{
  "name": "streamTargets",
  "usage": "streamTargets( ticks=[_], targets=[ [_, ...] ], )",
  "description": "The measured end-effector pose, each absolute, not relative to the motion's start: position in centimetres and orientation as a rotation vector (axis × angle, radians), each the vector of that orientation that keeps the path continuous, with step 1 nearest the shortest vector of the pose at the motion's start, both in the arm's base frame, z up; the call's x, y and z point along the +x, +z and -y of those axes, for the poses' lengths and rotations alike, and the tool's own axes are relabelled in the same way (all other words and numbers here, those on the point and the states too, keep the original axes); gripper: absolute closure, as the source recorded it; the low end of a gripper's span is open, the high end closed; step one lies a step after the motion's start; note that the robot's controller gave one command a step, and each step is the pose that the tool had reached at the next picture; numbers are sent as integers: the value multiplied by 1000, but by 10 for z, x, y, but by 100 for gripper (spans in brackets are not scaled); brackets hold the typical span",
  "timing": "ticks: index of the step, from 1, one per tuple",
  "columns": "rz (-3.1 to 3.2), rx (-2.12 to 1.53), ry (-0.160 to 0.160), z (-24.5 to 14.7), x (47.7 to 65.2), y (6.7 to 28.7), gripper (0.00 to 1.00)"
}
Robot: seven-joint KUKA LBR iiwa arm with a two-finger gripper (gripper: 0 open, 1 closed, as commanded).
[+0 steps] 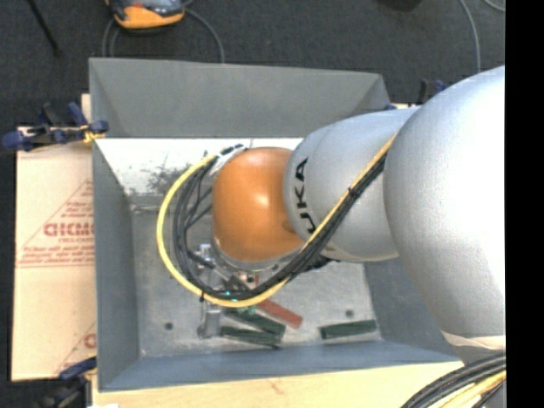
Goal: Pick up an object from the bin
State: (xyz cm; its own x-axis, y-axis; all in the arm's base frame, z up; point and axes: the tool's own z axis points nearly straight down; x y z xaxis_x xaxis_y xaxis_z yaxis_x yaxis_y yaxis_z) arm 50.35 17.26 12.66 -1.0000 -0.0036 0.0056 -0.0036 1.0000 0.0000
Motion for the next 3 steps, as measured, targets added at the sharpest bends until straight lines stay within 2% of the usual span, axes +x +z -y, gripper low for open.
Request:
streamTargets(
  ticks=[1,2,3],
  targets=[
    [3143,0,-2,-172,506,131,0],
    [3149,22,-4,-149,498,93,0],
    [3139,79,2,-139,525,71,0]
  ],
)
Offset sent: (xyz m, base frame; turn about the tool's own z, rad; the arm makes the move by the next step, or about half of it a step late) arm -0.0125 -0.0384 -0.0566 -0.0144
